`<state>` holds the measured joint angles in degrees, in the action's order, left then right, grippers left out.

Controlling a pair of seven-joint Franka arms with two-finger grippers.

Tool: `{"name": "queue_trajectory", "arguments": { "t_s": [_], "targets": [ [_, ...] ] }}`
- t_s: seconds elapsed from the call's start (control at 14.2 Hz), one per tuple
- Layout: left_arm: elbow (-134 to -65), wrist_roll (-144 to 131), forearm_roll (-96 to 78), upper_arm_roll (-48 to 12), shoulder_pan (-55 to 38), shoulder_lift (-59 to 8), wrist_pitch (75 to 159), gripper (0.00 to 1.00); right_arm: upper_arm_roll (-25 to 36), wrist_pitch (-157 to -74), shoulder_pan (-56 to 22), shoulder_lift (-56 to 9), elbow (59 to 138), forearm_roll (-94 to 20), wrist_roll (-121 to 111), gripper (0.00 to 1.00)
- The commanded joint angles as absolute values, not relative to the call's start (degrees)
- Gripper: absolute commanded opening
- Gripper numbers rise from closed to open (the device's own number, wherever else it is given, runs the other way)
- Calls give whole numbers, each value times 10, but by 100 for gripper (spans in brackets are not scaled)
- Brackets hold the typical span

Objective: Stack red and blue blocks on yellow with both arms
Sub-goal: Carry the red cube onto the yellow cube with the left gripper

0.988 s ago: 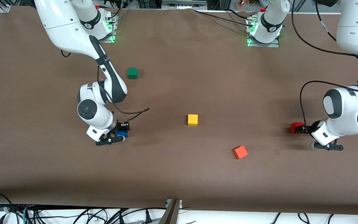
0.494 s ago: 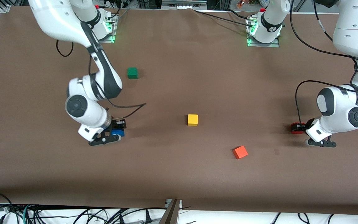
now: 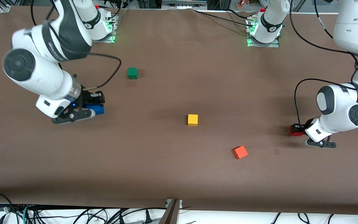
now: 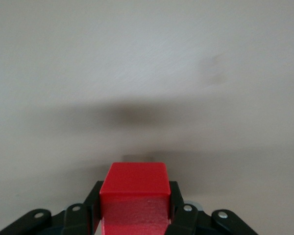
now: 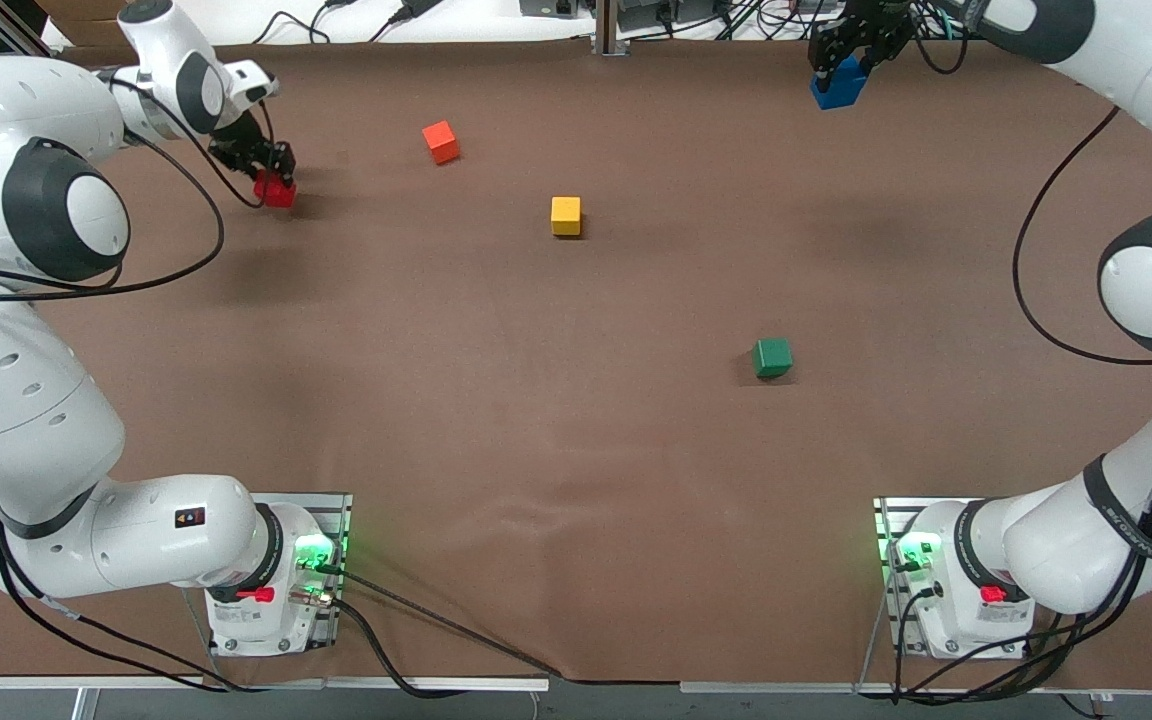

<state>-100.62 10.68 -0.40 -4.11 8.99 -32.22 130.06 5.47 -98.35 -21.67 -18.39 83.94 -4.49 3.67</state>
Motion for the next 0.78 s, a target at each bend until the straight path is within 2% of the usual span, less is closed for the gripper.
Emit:
{"name": "queue_trajectory", "arguments": {
  "t_s": [0.0, 0.14, 0.28, 0.49, 0.71],
  "targets": [
    [-978, -6, 2, -115, 85, -289, 1246, 0, 51, -983, -220, -192, 842, -40, 24, 9],
    [-949, -104, 8, -162, 57, -292, 1231, 0, 50, -982, -221, -191, 842, -40, 11, 9],
    [-923, -175, 8, -161, -10, -301, 1231, 0, 50, -985, -221, -192, 842, -39, 11, 9],
    [-862, -242, 7, -160, -102, -346, 1231, 0, 51, -986, -220, -192, 842, -39, 11, 9],
    [-831, -310, 8, -157, -169, -390, 1233, 0, 52, -988, -218, -194, 843, -39, 11, 9]
  ]
}}
